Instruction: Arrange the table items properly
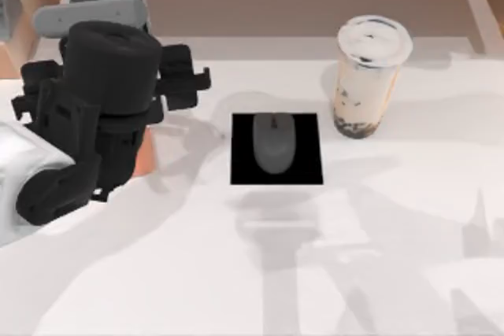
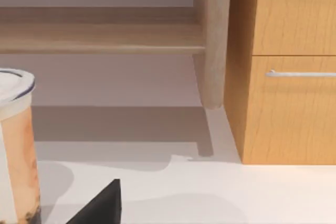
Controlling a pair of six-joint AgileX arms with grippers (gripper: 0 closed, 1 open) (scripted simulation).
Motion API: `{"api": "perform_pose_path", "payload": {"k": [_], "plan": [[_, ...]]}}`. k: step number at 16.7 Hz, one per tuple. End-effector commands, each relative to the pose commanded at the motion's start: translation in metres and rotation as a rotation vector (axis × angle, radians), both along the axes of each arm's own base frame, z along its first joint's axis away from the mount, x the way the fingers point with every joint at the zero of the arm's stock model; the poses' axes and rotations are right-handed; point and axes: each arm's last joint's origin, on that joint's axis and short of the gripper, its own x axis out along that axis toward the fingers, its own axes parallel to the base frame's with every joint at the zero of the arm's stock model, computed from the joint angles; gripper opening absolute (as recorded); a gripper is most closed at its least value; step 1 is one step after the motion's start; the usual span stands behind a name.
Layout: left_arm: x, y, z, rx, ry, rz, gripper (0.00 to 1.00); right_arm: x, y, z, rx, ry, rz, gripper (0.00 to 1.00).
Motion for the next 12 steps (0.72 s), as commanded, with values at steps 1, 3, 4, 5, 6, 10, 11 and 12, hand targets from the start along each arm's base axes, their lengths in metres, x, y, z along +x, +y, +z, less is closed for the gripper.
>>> {"api": "perform_pose_path", "payload": {"k": [1,3,4,5,6,10,11,12], "plan": [[0.0,-0.003,0.003,-0.015,-0.022,-0.026,0.0,0.0,0.0,0.0,0.0,0.0,0.0,1.0],[0.002,-0.004,0.006,-0.028,-0.048,-0.056,0.0,0.0,0.0,0.0,0.0,0.0,0.0,1.0],[0.002,-0.005,0.006,-0.025,-0.051,-0.07,0.0,0.0,0.0,0.0,0.0,0.0,0.0,1.0],[0.002,-0.006,0.006,-0.027,-0.057,-0.086,0.0,0.0,0.0,0.0,0.0,0.0,0.0,1.0],[0.003,-0.006,0.006,-0.028,-0.059,-0.098,0.0,0.0,0.0,0.0,0.0,0.0,0.0,1.0],[0.027,0.015,-0.013,0.005,0.0,-0.001,0.0,0.0,0.0,0.0,0.0,0.0,0.0,1.0],[0.033,0.021,-0.021,0.015,0.024,0.042,0.0,0.0,0.0,0.0,0.0,0.0,0.0,1.0],[0.037,0.026,-0.027,0.022,0.045,0.077,0.0,0.0,0.0,0.0,0.0,0.0,0.0,1.0]]}}
